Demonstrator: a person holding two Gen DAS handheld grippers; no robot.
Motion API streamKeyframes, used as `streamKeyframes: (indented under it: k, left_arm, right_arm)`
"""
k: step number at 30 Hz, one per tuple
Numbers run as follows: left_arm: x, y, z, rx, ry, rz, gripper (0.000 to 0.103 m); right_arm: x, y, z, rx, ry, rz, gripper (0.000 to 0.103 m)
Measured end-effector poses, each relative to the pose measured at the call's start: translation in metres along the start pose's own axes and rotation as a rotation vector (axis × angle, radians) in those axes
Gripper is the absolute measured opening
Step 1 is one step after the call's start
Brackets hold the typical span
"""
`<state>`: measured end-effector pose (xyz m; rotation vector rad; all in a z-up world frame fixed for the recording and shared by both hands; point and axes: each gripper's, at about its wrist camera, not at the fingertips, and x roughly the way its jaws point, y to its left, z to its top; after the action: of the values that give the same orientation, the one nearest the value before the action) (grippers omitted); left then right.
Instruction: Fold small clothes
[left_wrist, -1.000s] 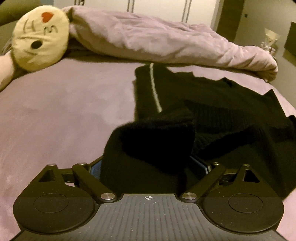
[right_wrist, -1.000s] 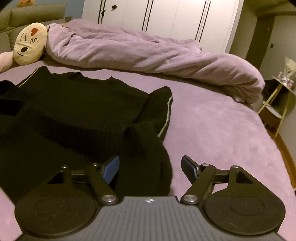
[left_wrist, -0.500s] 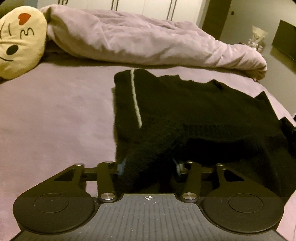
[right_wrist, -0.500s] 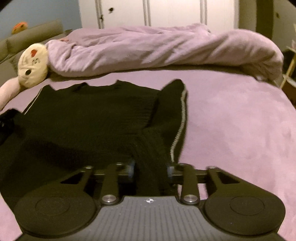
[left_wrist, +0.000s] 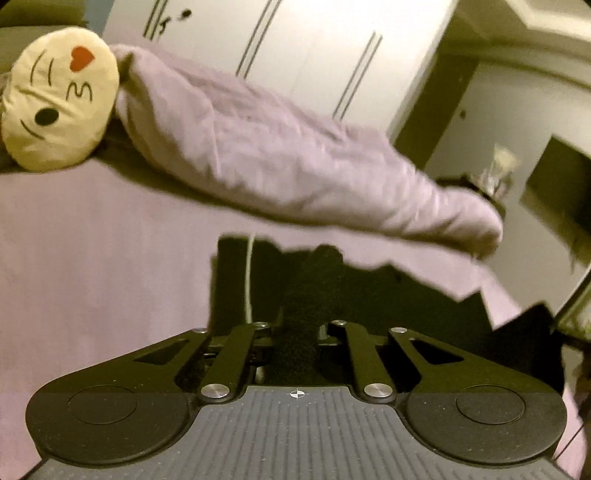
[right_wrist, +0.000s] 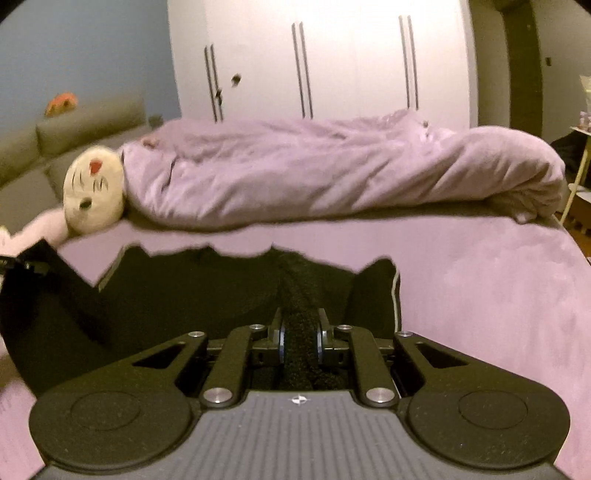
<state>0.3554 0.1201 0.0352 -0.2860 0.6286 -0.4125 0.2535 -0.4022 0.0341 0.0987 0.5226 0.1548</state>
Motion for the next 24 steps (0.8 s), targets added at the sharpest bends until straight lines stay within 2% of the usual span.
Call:
streamKeyframes:
  k: [4, 11, 16, 19, 20, 21, 22, 24]
  left_arm:
    - [0.007, 0.001, 0.024, 0.0, -0.037, 0.021, 0.011]
    - [0.034, -0.003, 0.053, 0.035, -0.067, 0.071, 0.011]
    - [0.054, -0.004, 0.068, 0.044, -0.11, 0.149, 0.011]
    - [0.067, -0.006, 0.074, 0.056, -0.122, 0.225, 0.012]
    - [0.073, -0.007, 0.074, 0.064, -0.119, 0.258, 0.016]
    - [0.079, -0.007, 0.073, 0.063, -0.118, 0.295, 0.027]
    - [0.083, -0.006, 0.072, 0.055, -0.114, 0.318, 0.034]
    - [0.09, -0.001, 0.065, 0.03, -0.092, 0.346, 0.071]
  right_arm:
    - [0.008, 0.0, 0.022, 0.012, -0.057, -0.034, 0.013]
    - [0.032, -0.002, 0.047, -0.014, -0.082, -0.095, 0.011]
    - [0.051, -0.021, 0.059, 0.047, -0.107, -0.198, 0.011]
    - [0.065, -0.033, 0.064, 0.091, -0.116, -0.25, 0.012]
    - [0.069, -0.036, 0.065, 0.104, -0.119, -0.268, 0.012]
    - [0.074, -0.037, 0.065, 0.11, -0.123, -0.292, 0.014]
    - [0.08, -0.038, 0.063, 0.107, -0.122, -0.304, 0.014]
    - [0.089, -0.039, 0.056, 0.116, -0.102, -0.338, 0.033]
